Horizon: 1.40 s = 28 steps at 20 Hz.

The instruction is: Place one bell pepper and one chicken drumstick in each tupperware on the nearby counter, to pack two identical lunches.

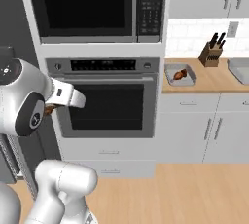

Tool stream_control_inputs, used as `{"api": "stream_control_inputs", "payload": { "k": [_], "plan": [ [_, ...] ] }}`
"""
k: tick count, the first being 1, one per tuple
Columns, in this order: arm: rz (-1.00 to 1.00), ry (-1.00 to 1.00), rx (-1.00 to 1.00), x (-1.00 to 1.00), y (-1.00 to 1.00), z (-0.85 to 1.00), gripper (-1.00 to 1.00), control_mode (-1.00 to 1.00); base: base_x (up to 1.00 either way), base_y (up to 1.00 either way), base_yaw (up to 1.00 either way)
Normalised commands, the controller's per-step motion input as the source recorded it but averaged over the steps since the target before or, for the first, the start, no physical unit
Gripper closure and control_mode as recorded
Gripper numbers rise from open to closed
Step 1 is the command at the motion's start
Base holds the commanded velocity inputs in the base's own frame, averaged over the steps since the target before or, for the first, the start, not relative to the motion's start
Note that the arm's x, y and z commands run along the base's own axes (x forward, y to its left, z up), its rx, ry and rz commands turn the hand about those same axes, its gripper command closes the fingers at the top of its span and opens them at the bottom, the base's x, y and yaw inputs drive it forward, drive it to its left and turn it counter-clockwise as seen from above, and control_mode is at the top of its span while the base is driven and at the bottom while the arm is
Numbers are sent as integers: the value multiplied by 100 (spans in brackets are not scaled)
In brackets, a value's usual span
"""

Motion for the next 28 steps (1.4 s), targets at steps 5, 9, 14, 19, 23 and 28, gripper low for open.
{"api": "stream_control_inputs", "payload": {
  "k": [5, 9, 14, 19, 23, 28],
  "plan": [
    [0, 0, 0, 0, 0, 0, 100, 100, 100, -100, 18],
    [0, 0, 0, 0, 0, 0, 100, 100, 91, -100, 36],
    [0, 0, 0, 0, 0, 0, 100, 100, 48, -100, 27],
    [0, 0, 0, 0, 0, 0, 100, 100, 31, -100, 24],
    [0, 0, 0, 0, 0, 0, 100, 100, 25, -100, 23],
    [0, 0, 0, 0, 0, 0, 100, 100, 24, -100, 23]
  ]
}}
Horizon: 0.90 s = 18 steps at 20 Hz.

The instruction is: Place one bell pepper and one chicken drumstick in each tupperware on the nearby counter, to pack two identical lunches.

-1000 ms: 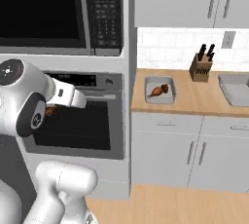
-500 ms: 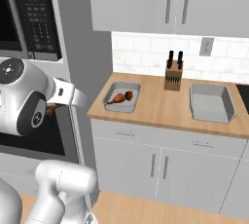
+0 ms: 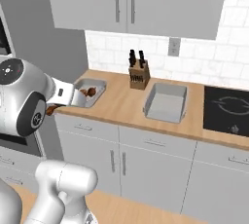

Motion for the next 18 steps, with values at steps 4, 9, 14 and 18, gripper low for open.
{"api": "stream_control_inputs", "payload": {
  "k": [4, 9, 14, 18],
  "plan": [
    [0, 0, 0, 0, 0, 0, 100, 100, 53, -100, 26],
    [0, 0, 0, 0, 0, 0, 100, 100, 73, -97, 27],
    [0, 0, 0, 0, 0, 0, 100, 100, 30, -71, 23],
    [5, 0, 0, 5, -2, -18, 100, -100, 19, -12, 17]
  ]
}}
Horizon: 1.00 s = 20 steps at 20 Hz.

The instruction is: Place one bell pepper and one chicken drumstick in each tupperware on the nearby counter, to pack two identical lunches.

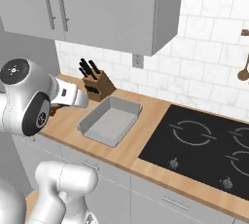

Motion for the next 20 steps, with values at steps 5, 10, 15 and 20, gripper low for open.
{"api": "stream_control_inputs", "payload": {
  "k": [5, 10, 15, 20],
  "plan": [
    [19, 6, 0, 63, -19, -98, 100, -100, 0, 0, 0],
    [8, 16, 0, 100, -20, -92, 100, -100, 0, 0, 0],
    [0, 23, -2, 100, 1, -73, 100, -100, 0, 0, 0],
    [0, 26, 0, 100, 2, -49, 100, -100, 0, 0, 0]
  ]
}}
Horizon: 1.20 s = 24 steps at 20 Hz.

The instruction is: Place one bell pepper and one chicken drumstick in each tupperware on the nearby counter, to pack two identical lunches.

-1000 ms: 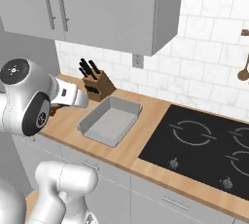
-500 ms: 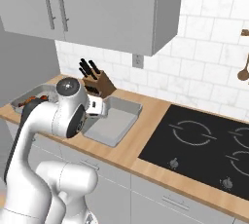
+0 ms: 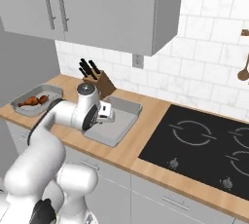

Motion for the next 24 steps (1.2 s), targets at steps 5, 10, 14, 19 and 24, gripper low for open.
{"api": "stream_control_inputs", "payload": {
  "k": [5, 10, 14, 19, 24],
  "plan": [
    [0, 10, 0, 93, 0, -51, 100, -100, 0, 0, 0],
    [0, 1, 0, 72, 0, -47, 100, -100, 0, 0, 0],
    [0, 1, 0, 47, 0, -58, 100, -100, 0, 0, 0],
    [0, 3, 0, 27, 0, -50, 100, -100, 0, 0, 0],
    [0, 9, 0, 16, 0, -36, 100, -100, 0, 0, 0]
  ]
}}
